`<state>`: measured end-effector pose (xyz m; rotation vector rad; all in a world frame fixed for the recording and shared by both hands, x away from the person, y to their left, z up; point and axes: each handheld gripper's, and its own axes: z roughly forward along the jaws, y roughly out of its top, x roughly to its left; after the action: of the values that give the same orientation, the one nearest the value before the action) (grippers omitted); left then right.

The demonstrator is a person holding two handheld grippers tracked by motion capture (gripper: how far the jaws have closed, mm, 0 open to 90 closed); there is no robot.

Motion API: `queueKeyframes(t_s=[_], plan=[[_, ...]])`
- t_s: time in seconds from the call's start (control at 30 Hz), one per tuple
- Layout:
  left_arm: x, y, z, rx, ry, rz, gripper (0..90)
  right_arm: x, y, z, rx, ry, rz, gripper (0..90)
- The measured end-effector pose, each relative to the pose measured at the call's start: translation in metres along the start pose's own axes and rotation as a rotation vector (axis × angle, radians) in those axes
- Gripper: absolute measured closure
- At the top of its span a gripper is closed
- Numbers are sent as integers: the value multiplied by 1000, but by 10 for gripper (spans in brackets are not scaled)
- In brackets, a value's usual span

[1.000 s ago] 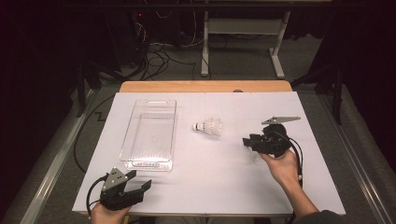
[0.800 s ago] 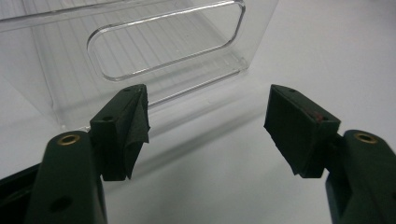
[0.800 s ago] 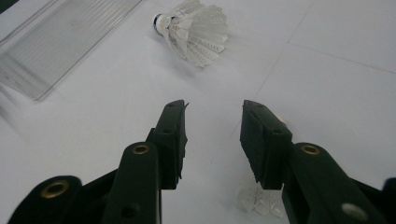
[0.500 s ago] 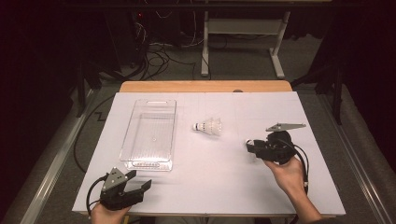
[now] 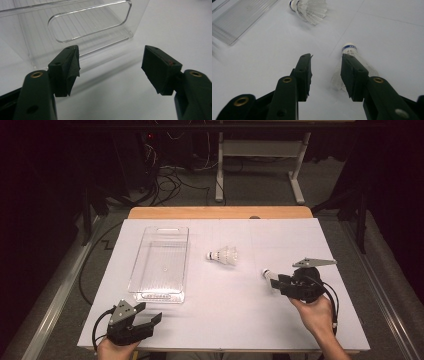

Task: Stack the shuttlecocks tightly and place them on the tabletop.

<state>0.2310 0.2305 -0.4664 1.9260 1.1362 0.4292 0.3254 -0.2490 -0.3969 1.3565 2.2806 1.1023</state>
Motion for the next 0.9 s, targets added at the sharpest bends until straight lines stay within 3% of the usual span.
queueKeyframes(t_s=[0.43,0.9], plan=[[0,0,-1,-4,2,-5,312,-6,-17,-5,20,-19,27,610],[0,-1,-1,-3,3,-7,312,-4,-30,17,81,-24,25,601]])
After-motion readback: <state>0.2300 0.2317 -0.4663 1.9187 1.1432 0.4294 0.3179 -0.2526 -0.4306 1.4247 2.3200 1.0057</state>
